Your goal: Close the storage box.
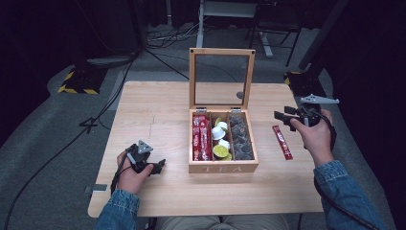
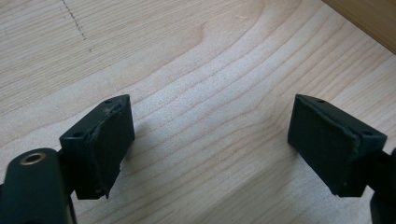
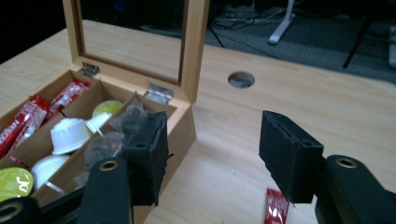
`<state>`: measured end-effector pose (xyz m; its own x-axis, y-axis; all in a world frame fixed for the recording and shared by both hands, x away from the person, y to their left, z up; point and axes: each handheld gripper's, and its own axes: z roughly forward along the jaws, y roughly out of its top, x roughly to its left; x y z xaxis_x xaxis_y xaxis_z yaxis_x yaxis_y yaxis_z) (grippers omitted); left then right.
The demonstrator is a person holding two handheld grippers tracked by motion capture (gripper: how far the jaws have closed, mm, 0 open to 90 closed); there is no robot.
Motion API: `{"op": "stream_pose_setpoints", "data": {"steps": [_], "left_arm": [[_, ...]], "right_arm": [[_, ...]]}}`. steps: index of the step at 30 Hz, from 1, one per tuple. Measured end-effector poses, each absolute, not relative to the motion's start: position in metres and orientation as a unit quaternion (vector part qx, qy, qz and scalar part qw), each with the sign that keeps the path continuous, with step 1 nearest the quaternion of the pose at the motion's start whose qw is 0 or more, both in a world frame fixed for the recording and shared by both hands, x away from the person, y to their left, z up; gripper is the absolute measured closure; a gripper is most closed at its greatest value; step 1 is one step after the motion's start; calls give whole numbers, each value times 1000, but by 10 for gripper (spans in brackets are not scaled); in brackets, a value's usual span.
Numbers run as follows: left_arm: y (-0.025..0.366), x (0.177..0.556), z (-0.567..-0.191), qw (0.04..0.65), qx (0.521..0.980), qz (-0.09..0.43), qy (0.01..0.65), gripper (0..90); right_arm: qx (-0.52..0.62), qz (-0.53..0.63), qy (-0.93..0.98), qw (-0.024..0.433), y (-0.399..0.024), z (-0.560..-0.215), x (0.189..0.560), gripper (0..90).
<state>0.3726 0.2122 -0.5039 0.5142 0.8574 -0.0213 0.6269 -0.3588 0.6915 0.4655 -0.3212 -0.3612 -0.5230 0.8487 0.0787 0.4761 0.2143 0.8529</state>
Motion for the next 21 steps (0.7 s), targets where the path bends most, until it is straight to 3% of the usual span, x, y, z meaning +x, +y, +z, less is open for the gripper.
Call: {"op": "stream_pose_setpoints", "data": {"steps": [10,14,21], "left_arm": [[212,372,-504,329,806,175,461,149],[212,372,-504,329,806,175,461,149],[212,372,-504,329,805,176,462,151]], "right_arm": [[417,469,748,214,-311,-339,478,431],[415,496,739,188,-307,-331,485,429],[395,494,748,201,-295,-314,501,428]]}}
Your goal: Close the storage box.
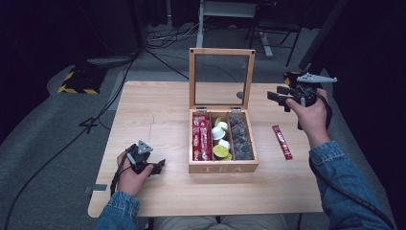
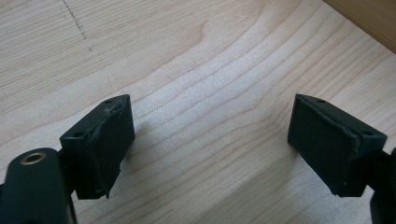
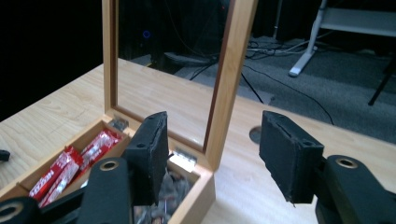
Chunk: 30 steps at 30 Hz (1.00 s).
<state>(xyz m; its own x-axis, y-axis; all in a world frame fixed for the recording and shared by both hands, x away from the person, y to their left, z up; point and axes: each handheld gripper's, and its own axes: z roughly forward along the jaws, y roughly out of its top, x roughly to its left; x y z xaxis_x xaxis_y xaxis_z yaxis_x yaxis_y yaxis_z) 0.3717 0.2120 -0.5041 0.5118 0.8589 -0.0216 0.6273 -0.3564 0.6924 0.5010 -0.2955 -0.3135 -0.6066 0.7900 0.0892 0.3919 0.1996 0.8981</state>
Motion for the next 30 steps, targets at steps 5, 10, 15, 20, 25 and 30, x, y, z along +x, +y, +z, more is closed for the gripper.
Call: {"op": "stream_pose_setpoints", "data": {"steps": [5,10,15,20,25,30], "left_arm": [[212,371,-504,329,805,176,461,155],[212,371,-504,330,804,176,462,155],[212,371,-504,330,804,177,463,156],[212,371,-504,328,804,178,462,158],[212,371,-504,327,803,180,465,158],[212,371,-504,328,801,180,467,158]], "right_arm": [[387,493,751,209,-289,-305,523,428],[377,495,754,210,-281,-299,542,422],[368,502,755,209,-271,-292,561,421],[365,499,758,209,-264,-292,578,417],[366,498,758,210,-255,-294,599,415],[371,491,759,213,-250,-297,611,415]]}}
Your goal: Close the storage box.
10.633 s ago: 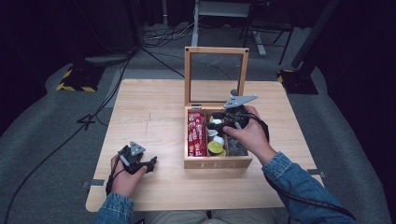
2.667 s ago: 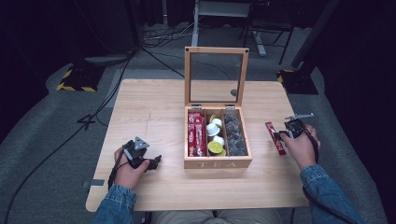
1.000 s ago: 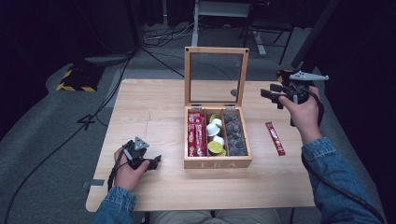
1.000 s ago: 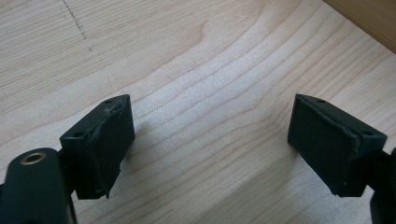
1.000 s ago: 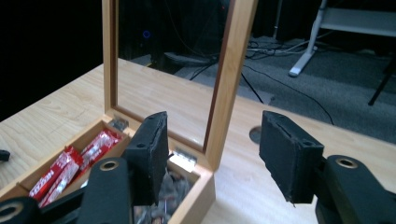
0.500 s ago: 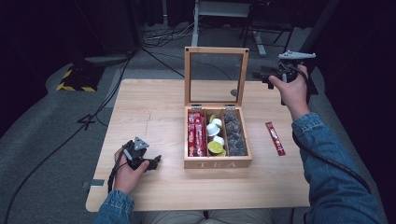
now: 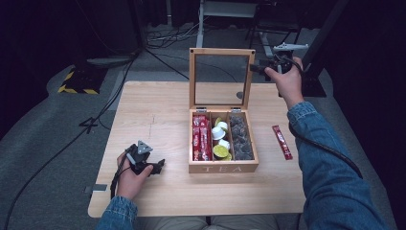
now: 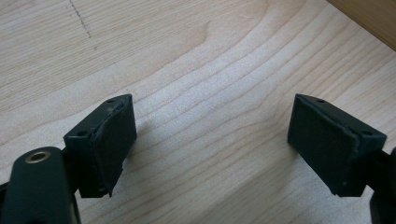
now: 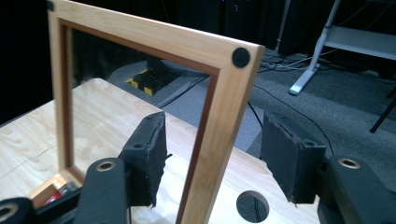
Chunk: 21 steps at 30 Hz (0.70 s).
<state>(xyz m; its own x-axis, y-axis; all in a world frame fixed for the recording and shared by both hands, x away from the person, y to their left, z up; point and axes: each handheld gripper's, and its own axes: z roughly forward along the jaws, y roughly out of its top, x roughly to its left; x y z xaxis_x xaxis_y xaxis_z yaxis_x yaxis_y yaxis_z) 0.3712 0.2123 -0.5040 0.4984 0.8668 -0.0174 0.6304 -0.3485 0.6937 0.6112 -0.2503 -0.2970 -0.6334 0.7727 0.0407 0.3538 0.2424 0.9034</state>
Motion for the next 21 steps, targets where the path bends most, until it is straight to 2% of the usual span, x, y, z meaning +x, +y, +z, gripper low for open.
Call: {"op": "stream_pose_setpoints", "data": {"steps": [5,12,21], "left_arm": [[212,371,-504,328,801,181,467,159],[213,371,-504,328,802,180,466,158],[213,372,-504,328,803,179,464,157]], "right_arm": [[377,486,759,214,-245,-301,625,415],[375,468,773,207,-233,-304,637,461],[376,469,774,201,-225,-304,642,454]]}}
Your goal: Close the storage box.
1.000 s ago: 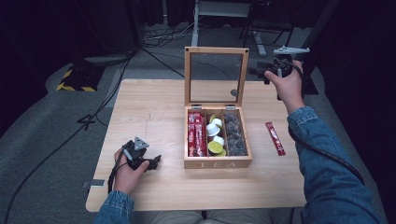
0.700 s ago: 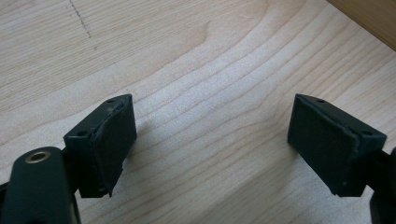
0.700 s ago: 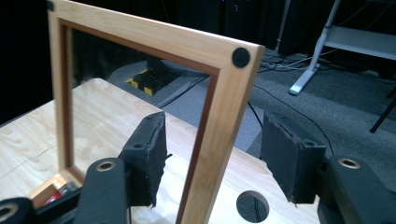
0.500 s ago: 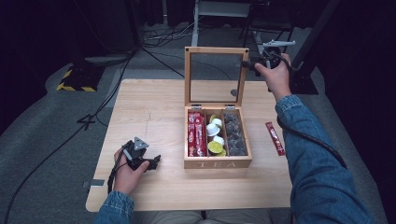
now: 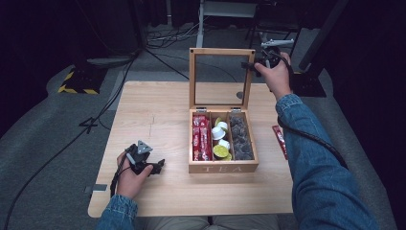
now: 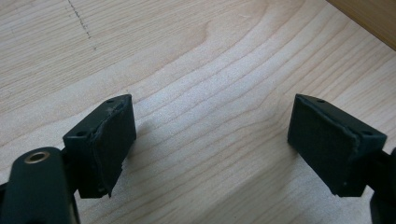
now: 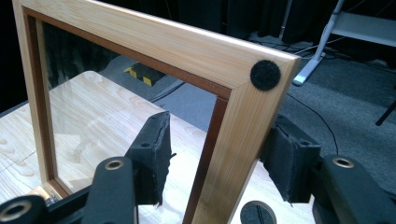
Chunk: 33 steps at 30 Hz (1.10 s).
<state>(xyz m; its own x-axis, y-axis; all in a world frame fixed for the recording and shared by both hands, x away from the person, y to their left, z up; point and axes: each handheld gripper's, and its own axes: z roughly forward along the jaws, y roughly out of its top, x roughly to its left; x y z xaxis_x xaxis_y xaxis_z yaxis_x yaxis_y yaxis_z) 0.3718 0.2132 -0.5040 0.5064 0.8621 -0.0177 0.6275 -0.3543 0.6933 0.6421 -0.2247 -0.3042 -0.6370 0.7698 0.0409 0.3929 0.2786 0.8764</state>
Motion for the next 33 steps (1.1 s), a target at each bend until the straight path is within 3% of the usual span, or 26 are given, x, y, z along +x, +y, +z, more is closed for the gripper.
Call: {"op": "stream_pose_setpoints", "data": {"steps": [14,33], "left_arm": [[213,372,-504,329,803,179,463,157],[213,372,-504,329,803,177,464,156]], "right_arm": [[377,480,767,196,-227,-298,633,493],[336,495,778,192,-241,-280,562,548]]}}
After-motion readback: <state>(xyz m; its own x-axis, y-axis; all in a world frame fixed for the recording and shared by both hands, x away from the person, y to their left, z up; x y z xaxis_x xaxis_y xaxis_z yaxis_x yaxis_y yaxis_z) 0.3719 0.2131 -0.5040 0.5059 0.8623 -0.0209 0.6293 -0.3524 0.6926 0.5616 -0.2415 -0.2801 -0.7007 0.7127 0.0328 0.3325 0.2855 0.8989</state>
